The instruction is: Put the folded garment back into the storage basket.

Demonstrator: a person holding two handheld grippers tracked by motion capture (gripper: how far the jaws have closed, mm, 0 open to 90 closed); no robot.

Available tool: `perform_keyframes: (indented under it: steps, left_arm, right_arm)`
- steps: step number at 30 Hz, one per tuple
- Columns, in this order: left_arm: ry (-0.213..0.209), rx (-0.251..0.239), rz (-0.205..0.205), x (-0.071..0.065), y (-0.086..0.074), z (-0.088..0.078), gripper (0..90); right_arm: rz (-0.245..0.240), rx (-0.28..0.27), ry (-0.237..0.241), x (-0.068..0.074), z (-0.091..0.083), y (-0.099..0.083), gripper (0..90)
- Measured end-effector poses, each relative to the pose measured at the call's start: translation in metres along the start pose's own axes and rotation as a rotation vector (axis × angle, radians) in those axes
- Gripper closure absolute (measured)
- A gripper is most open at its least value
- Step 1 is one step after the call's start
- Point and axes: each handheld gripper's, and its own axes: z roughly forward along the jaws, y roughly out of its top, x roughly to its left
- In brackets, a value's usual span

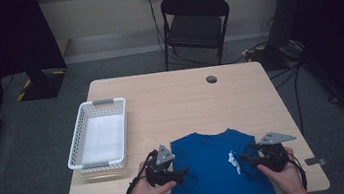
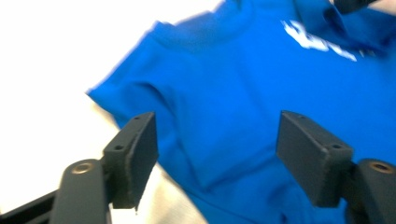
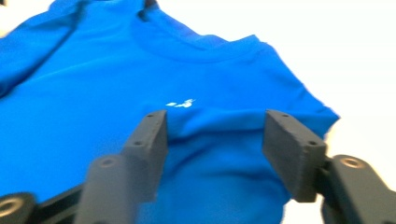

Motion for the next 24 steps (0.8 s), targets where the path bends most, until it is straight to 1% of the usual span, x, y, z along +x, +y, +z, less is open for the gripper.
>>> perform_keyframes:
  steps: [1,2,3,4,5,7,8,9,10,11,13,16,17,18,19,21,22,23,24]
  left_arm:
    - [0.012,-0.008,-0.007,0.004,0.002,0.000,31.2]
    - [0.020,-0.012,-0.022,0.008,0.003,0.001,32.1]
    - [0.023,-0.011,-0.033,0.011,0.003,0.002,33.1]
    - [0.023,-0.011,-0.033,0.011,0.003,0.002,33.2]
    - [0.038,-0.006,-0.051,0.018,0.003,0.006,33.7]
    - [0.049,0.007,-0.064,0.025,0.003,0.012,34.2]
    - [0.066,0.017,-0.106,0.040,0.002,0.024,34.4]
    - [0.066,0.017,-0.106,0.040,0.002,0.024,40.6]
    - [0.066,0.017,-0.106,0.040,0.002,0.024,40.6]
    - [0.066,0.017,-0.106,0.040,0.002,0.024,40.6]
    - [0.073,0.018,-0.112,0.042,0.002,0.025,40.6]
    - [0.080,0.010,-0.121,0.047,0.002,0.027,45.6]
    - [0.075,0.007,-0.123,0.049,0.002,0.027,48.7]
    - [0.064,0.002,-0.135,0.050,0.002,0.028,50.7]
    - [0.059,0.004,-0.138,0.051,0.002,0.029,50.7]
    - [0.053,0.009,-0.133,0.050,0.001,0.032,51.7]
    - [0.048,0.020,-0.127,0.049,0.001,0.034,51.7]
    - [0.049,0.028,-0.119,0.048,0.000,0.035,51.7]
    - [0.053,0.029,-0.119,0.048,0.000,0.036,51.5]
  right_arm:
    - [0.007,0.006,-0.015,-0.001,0.002,0.002,50.9]
    - [0.006,0.009,-0.020,-0.002,0.005,0.002,50.0]
    - [0.001,0.019,-0.011,-0.001,0.009,0.003,50.0]
    - [-0.007,0.027,-0.001,0.000,0.012,0.003,48.8]
    - [-0.012,0.038,-0.002,0.002,0.016,0.002,46.1]
    - [-0.031,0.049,-0.021,0.004,0.021,0.003,40.3]
    - [-0.041,0.050,-0.022,0.005,0.023,0.004,37.6]
    - [-0.041,0.050,-0.022,0.005,0.023,0.004,37.6]
    - [-0.014,0.009,-0.024,-0.007,0.018,0.011,37.6]
    - [-0.014,0.009,-0.024,-0.007,0.018,0.011,34.9]
    - [-0.014,0.009,-0.024,-0.007,0.018,0.011,34.9]
    - [0.007,-0.008,-0.031,-0.022,0.014,0.013,38.6]
    - [0.015,-0.008,-0.033,-0.027,0.013,0.013,40.7]
    - [0.020,-0.003,-0.039,-0.032,0.012,0.012,42.6]
    - [0.029,-0.001,-0.045,-0.038,0.012,0.010,42.6]
    - [0.060,-0.001,-0.038,-0.047,0.013,0.006,43.8]
    - [0.063,-0.002,-0.044,-0.051,0.014,0.004,44.3]
    - [0.072,-0.005,-0.036,-0.053,0.015,0.003,44.5]
    - [0.070,-0.003,-0.029,-0.054,0.016,0.002,44.8]
